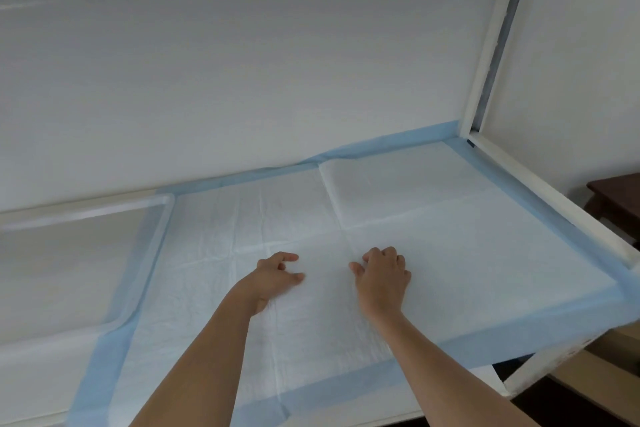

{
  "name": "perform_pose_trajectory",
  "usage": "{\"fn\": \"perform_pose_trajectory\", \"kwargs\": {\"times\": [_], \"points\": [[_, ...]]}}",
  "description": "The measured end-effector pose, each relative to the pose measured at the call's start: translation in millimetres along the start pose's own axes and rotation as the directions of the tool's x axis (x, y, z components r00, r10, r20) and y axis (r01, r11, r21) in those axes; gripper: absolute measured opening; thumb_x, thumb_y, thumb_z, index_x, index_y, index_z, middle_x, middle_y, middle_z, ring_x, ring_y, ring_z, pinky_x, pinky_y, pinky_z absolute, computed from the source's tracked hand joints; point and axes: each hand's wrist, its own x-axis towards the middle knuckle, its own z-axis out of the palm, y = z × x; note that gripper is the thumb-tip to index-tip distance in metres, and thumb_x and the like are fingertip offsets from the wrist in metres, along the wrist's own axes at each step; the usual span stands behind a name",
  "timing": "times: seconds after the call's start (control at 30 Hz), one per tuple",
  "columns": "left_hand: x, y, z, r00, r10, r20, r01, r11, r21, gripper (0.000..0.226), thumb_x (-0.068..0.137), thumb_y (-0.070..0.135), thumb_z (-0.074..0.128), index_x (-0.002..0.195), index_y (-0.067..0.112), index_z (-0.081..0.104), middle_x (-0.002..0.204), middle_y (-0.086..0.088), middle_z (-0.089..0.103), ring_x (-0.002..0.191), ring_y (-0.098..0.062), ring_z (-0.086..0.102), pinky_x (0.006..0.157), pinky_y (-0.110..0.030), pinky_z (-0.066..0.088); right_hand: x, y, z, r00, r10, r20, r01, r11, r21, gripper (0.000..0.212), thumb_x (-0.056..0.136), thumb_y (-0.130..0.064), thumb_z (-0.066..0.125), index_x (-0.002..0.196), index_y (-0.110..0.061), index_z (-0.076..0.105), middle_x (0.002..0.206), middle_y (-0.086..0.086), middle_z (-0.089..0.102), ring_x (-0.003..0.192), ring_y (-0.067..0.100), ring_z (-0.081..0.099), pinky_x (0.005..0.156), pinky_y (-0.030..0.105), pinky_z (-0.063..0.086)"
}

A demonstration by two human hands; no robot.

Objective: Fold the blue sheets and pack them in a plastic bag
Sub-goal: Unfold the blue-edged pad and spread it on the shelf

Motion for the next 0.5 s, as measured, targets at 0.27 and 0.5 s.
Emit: {"fn": "perform_pose_trajectory", "kwargs": {"times": [0.27,0.5], "points": [[-2,-4,-2,0.996,-0.009,0.093,0.023,0.988,-0.151,0.038,0.086,0.018,0.069,0.121,0.025,0.056,0.130,-0.007,0.040,0.089,-0.012,0.049,0.086,-0.025,0.043,-8,-7,8,0.996,-0.017,-0.093,0.012,0.999,-0.045,0.018,0.096,-0.022,0.050,0.093,-0.017,0.067,0.101,0.000,0.055,0.098,0.021,0.051,0.078,0.035,0.039],[-15,-8,1,0.995,-0.014,0.101,0.031,0.985,-0.170,0.029,0.090,0.016,0.063,0.118,0.020,0.056,0.108,-0.004,0.043,0.080,-0.011,0.046,0.077,-0.024,0.042,-9,-9,-8,0.997,0.076,0.010,-0.076,0.995,0.064,0.018,0.090,-0.014,0.049,0.077,-0.017,0.060,0.095,0.002,0.057,0.091,0.022,0.057,0.073,0.033,0.043]]}}
